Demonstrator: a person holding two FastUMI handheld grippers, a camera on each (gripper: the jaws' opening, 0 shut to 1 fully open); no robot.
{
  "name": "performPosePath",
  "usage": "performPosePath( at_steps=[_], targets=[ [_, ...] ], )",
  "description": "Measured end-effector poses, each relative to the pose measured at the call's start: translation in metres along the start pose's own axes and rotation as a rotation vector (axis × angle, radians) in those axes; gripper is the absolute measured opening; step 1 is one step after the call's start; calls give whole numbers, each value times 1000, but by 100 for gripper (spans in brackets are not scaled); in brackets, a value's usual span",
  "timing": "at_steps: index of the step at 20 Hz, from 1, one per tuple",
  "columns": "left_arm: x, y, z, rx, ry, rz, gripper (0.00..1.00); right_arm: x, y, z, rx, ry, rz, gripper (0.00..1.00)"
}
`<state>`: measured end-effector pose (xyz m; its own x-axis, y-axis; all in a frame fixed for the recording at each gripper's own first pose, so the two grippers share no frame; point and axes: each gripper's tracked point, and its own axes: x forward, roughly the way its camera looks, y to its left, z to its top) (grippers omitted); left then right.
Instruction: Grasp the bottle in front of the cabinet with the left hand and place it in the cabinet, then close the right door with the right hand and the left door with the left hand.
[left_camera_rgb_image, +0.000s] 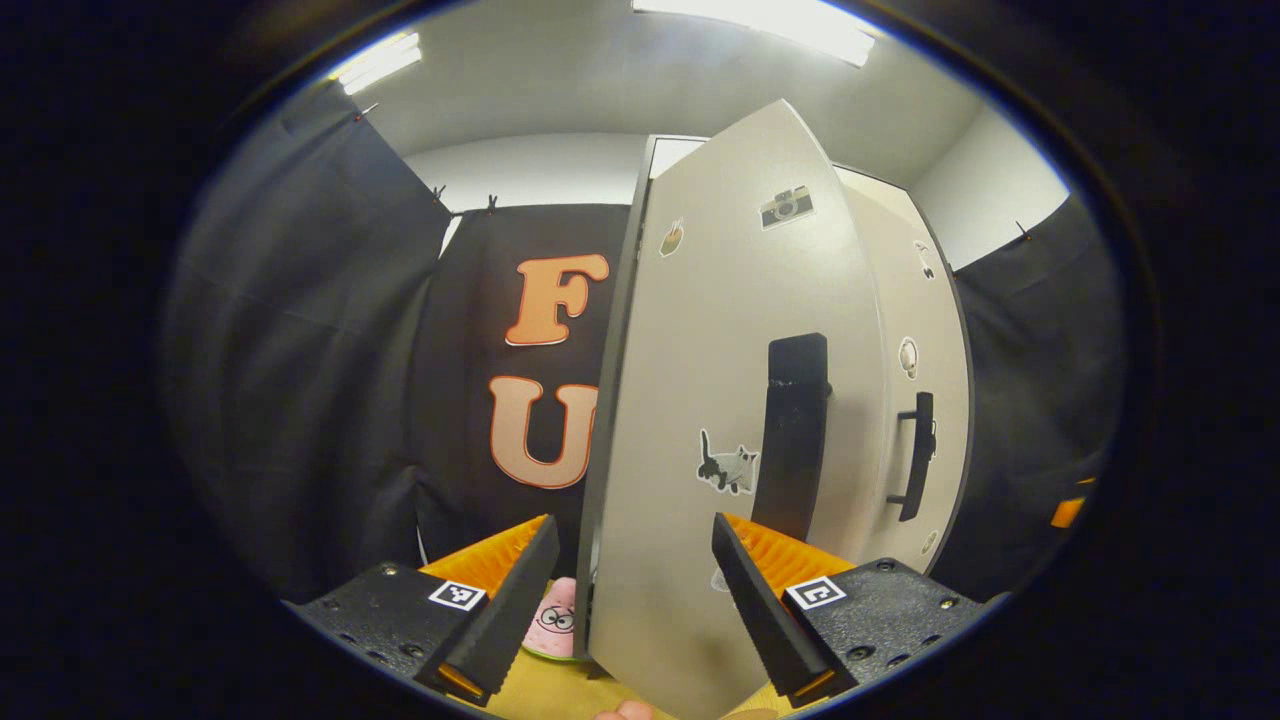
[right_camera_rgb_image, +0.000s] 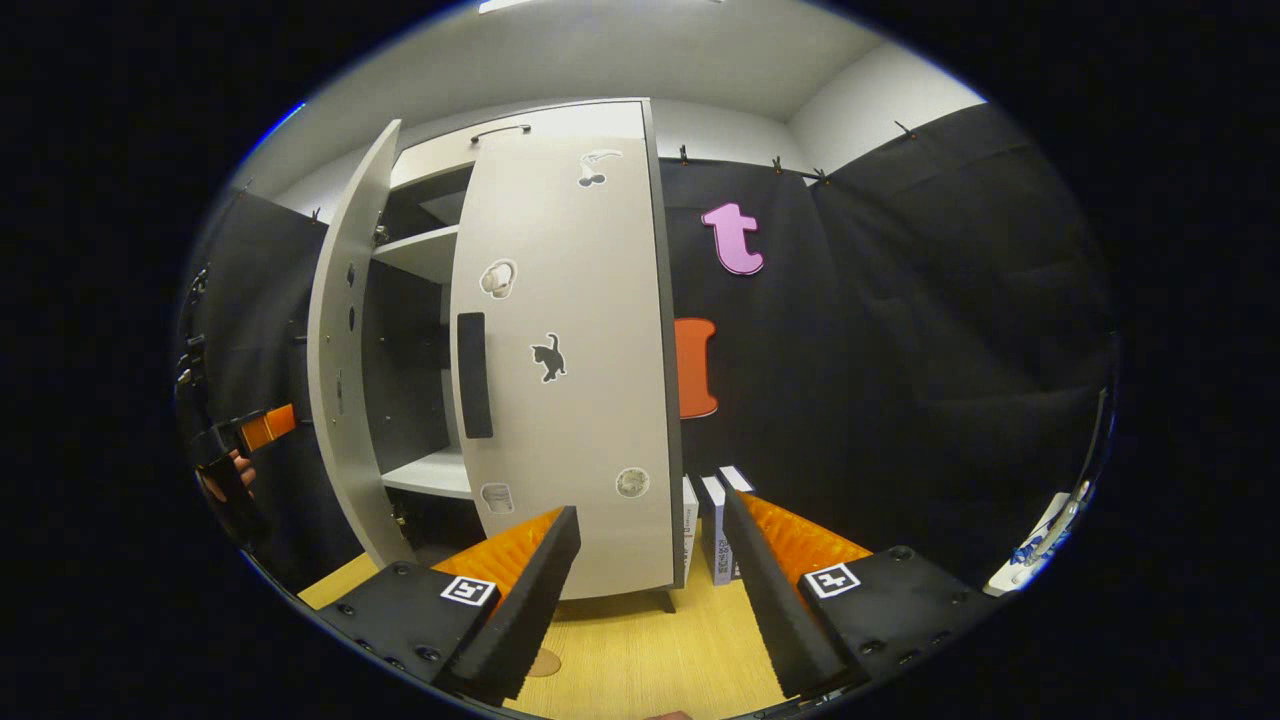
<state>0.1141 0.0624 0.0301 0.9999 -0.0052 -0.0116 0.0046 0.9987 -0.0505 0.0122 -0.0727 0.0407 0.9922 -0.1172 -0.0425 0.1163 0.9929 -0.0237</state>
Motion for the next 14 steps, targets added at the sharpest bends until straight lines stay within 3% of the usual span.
performPosePath(
  at_steps=[10, 14],
  targets=[
    [25, -68, -8, -52, -4, -144, 94, -6, -10, 1, -6, 1, -44, 96],
    [38, -82, -14, -38, 4, -166, 94, -5, -18, -1, 4, 6, -61, 96]
  ],
)
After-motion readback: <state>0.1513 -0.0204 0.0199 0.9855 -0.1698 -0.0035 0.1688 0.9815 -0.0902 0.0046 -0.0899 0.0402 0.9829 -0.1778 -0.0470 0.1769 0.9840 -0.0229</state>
